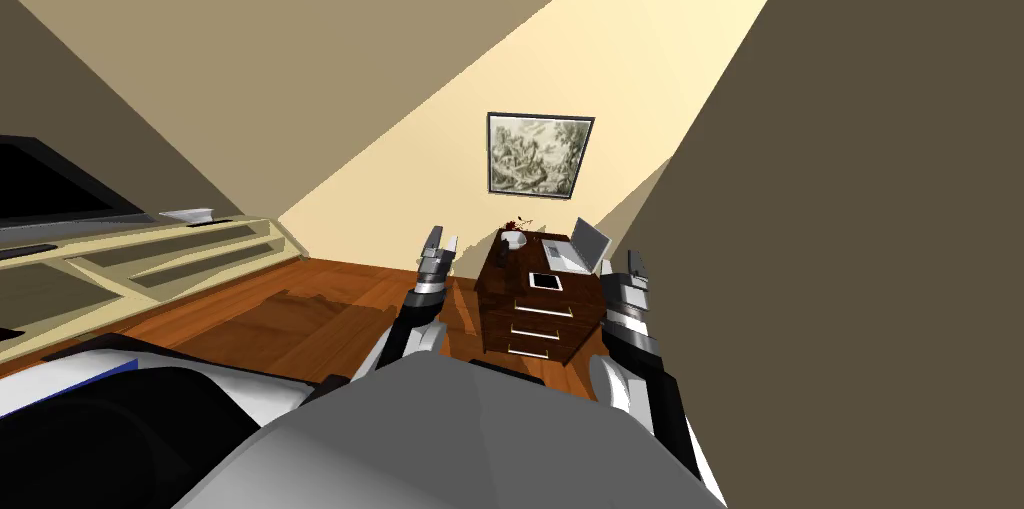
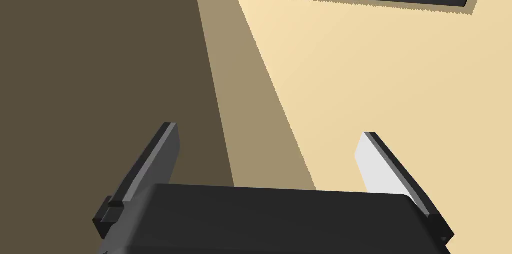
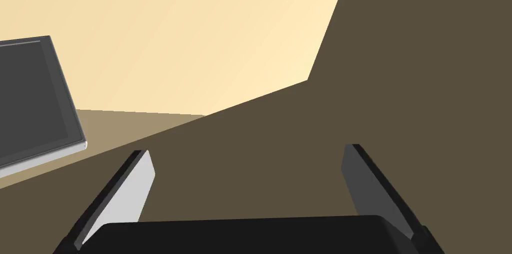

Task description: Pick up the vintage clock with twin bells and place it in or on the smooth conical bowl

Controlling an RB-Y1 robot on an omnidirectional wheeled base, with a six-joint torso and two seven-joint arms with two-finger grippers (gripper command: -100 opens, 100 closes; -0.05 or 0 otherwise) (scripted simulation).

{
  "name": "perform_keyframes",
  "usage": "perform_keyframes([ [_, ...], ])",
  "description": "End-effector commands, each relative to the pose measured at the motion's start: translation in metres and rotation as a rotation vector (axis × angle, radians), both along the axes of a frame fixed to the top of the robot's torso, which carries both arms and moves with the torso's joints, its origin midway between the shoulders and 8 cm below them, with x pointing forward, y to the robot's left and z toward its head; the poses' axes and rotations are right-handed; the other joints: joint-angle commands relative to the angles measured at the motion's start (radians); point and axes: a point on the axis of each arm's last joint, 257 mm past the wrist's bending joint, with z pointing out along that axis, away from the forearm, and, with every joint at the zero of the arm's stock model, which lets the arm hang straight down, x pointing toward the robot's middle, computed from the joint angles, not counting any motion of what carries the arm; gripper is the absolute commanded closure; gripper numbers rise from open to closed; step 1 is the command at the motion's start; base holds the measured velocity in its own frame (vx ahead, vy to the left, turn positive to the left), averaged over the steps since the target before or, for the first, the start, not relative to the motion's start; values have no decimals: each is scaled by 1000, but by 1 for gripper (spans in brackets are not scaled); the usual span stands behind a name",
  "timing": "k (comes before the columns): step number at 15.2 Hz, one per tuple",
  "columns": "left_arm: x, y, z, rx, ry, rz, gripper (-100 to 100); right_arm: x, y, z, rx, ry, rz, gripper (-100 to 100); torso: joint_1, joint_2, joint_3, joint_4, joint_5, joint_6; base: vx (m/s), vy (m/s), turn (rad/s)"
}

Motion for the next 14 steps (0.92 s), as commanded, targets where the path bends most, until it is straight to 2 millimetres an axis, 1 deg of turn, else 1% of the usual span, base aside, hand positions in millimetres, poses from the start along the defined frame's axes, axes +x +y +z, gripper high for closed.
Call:
perform_keyframes([
  [1, 1, -3, -4, 28, 15, -22, -100, 0, 0, 0, 0, 0, 0, 0, 0, 0, 0, 0, 0, 0, -10, -11, 1],
  [5, 4, -4, -12, 55, 43, -53, -100, 0, 0, 0, 0, 0, 0, 0, -1, 3, 1, 0, 0, 0, -38, -26, 5],
  [7, 8, -1, -23, 59, 79, -81, -100, 0, 0, 0, 0, 0, 0, 0, -3, 4, 2, 1, 0, 0, -64, -56, 6],
  [11, 18, 15, -51, -6, 168, -123, -100, 0, 0, 0, 0, 0, 0, 0, -7, 9, 5, 2, -2, 0, -115, -104, 17],
  [12, 18, 15, -51, -8, 168, -124, -100, 0, 0, 0, 0, 0, 0, 0, -8, 9, 5, 2, -2, 0, -103, -97, 15],
  [14, 24, 26, -68, -70, 216, -140, -100, 0, 0, 0, 0, 0, 0, 0, -7, 8, 5, 2, -2, 0, -113, -92, 14],
])
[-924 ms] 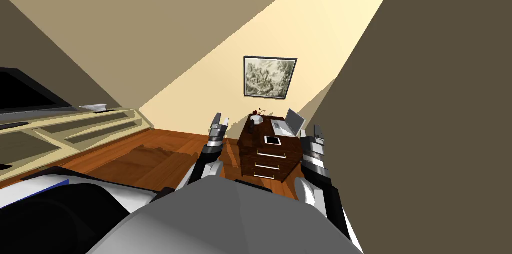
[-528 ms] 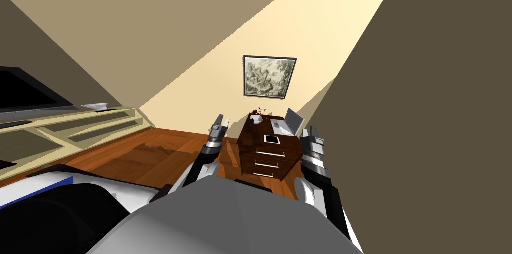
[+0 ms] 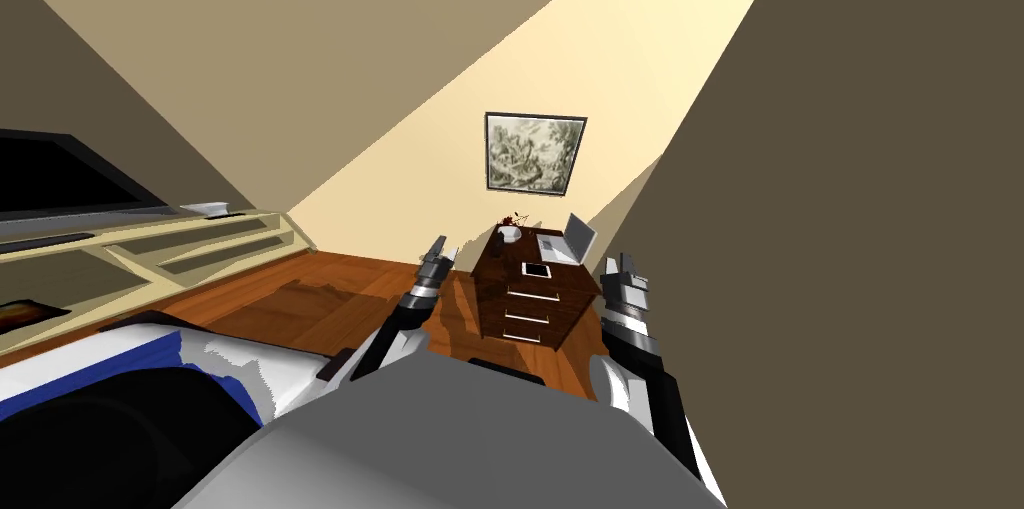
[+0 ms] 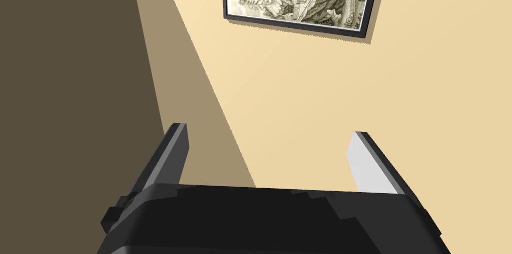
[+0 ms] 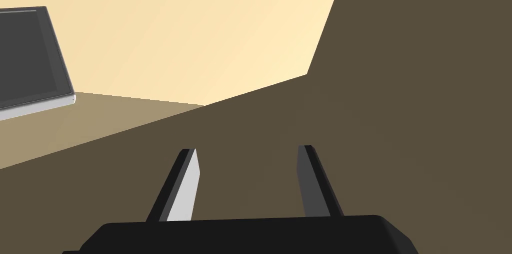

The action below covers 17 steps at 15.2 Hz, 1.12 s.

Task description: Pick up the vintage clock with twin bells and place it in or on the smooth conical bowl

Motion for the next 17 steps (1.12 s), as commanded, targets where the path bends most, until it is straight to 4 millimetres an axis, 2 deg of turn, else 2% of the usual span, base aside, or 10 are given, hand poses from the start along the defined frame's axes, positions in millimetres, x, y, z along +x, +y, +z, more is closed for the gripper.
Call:
perform_keyframes([
  [1, 4, 7, -9, -35, 30, -7, -100, 0, 0, 0, 0, 0, 0, 0, 0, 0, 0, 0, 0, 0, -111, -91, 12],
  [3, 10, 18, -28, -106, 83, -16, -100, 0, 0, 0, 0, 0, 0, 0, 0, 0, 0, 0, 0, 0, -109, -102, 15],
  [6, 13, 25, -38, -159, 108, -22, -100, 0, 0, 0, 0, 0, 0, 0, 0, -3, -1, 0, 0, 0, -68, -96, 14],
  [10, 20, 37, -58, -256, 157, -34, -100, 0, 0, 0, 0, 0, 0, 0, 1, -6, -3, -1, 0, 0, -42, -79, 13],
  [11, 23, 42, -68, -309, 180, -40, -100, 0, 0, 0, 0, 0, 0, 0, 1, -6, -3, -1, 0, 0, -37, -77, 15],
  [12, 23, 42, -68, -309, 180, -40, -100, 0, 0, 0, 0, 0, 0, 0, 1, -6, -3, -1, 0, 0, -32, -76, 14],
  [13, 26, 46, -78, -363, 202, -48, -100, 0, 0, 0, 0, 0, 0, 0, 1, -6, -4, -1, 0, 0, -24, -75, 17],
  [14, 26, 46, -78, -363, 202, -48, -100, 0, 0, 0, 0, 0, 0, 0, 1, -7, -4, -1, 0, 0, -25, -74, 11],
  [16, 34, 53, -97, -465, 241, -64, -100, 0, 0, 0, 0, 0, 0, 0, 2, -7, -4, -1, 0, 0, -27, -83, 18],
  [17, 34, 54, -98, -476, 240, -65, -100, 0, 0, 0, 0, 0, 0, 0, 1, -7, -4, -1, 0, 0, -15, -93, 24],
])
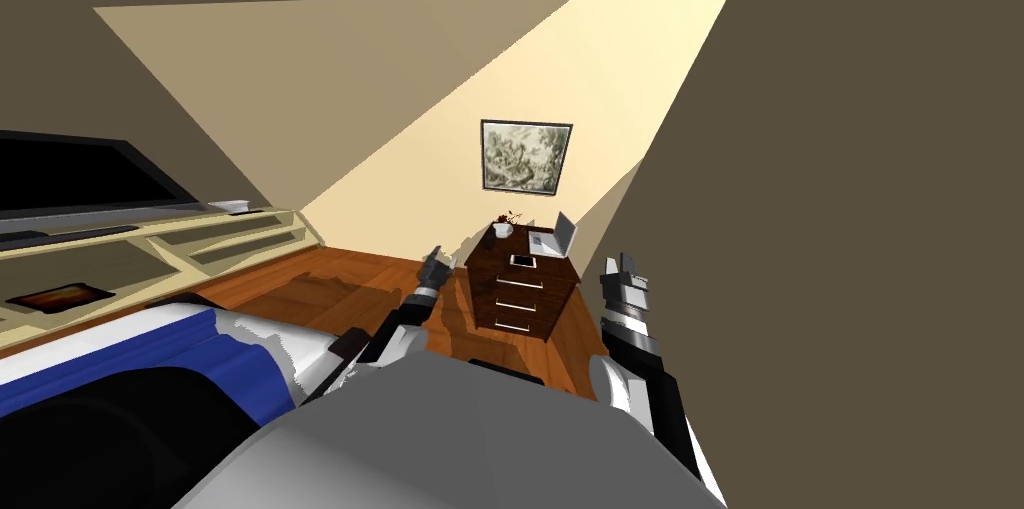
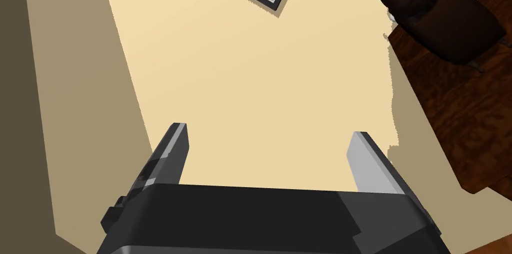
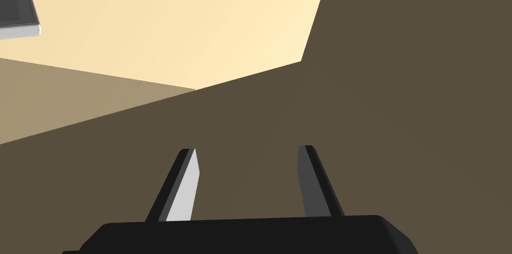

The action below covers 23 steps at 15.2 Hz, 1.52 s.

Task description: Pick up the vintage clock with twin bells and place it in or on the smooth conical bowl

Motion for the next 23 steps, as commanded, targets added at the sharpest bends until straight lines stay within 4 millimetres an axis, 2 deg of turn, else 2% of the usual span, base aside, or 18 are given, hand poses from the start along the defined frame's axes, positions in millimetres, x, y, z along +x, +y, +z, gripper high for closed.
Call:
perform_keyframes([
  [1, 7, 3, -17, -91, 27, -11, -100, 0, 0, 0, 0, 0, 0, 0, 0, 0, 0, 0, 0, 0, 4, -87, 21],
  [2, 6, 3, -17, -92, 27, -11, -100, 0, 0, 0, 0, 0, 0, 0, 0, -1, -1, 0, 0, 0, 9, -74, 18],
  [4, 15, 6, -34, -200, 56, -28, -100, 0, 0, 0, 0, 0, 0, 0, 1, -2, -1, 0, 0, 0, 27, -76, 24],
  [11, 36, 6, -61, -434, 91, -68, -100, 0, 0, 0, 0, 0, 0, 0, 2, -7, -4, -1, 0, 0, 56, -60, 24],
  [17, 58, -3, -77, -633, 107, -115, -100, 0, 0, 0, 0, 0, 0, 0, 4, -13, -8, -3, 1, 0, 131, -45, 34],
  [23, 87, -24, -88, -862, 111, -178, -100, 0, 0, 0, 0, 0, 0, 0, 5, -16, -9, -3, 1, 0, 155, -26, 35],
])
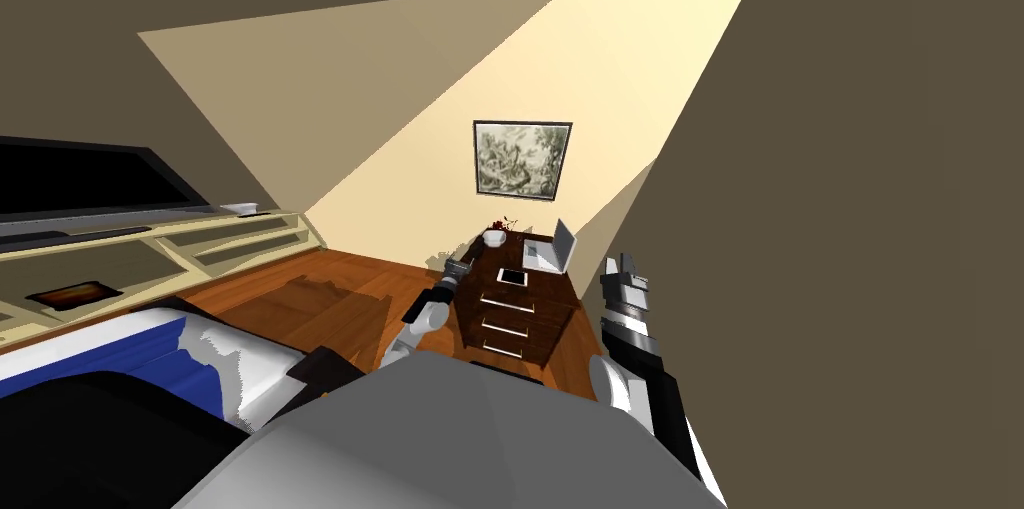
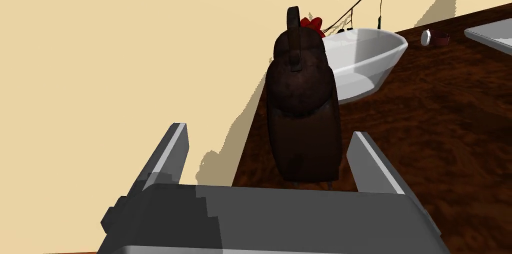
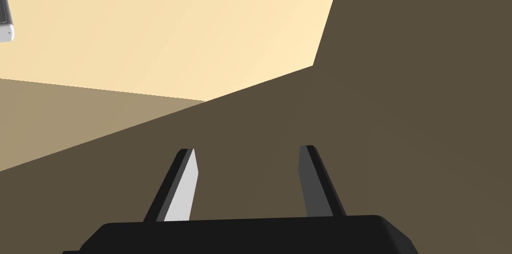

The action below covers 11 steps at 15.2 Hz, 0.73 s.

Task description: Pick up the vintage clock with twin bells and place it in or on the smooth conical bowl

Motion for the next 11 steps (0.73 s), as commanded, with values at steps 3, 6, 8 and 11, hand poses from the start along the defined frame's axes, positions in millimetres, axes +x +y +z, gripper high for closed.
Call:
perform_keyframes([
  [3, 17, -18, -5, -138, -2, -28, -100, 0, 0, 0, 0, 0, 0, 0, -1, 0, 0, 0, 0, 0, 166, -21, 37],
  [6, 14, -10, 11, -110, -20, -33, -100, 0, 0, 0, 0, 0, 0, 0, 0, 5, 3, 1, 0, 0, 88, -17, 40],
  [8, 15, -11, 6, -110, -15, -29, 100, 0, 0, 0, 0, 0, 0, 0, 0, 8, 4, 1, 0, 0, 37, -9, 13],
  [11, 15, -11, 6, -113, -15, -30, 100, 0, 0, 0, 0, 0, 0, 0, 1, 12, 7, 2, 0, 0, 5, -3, 0],
])
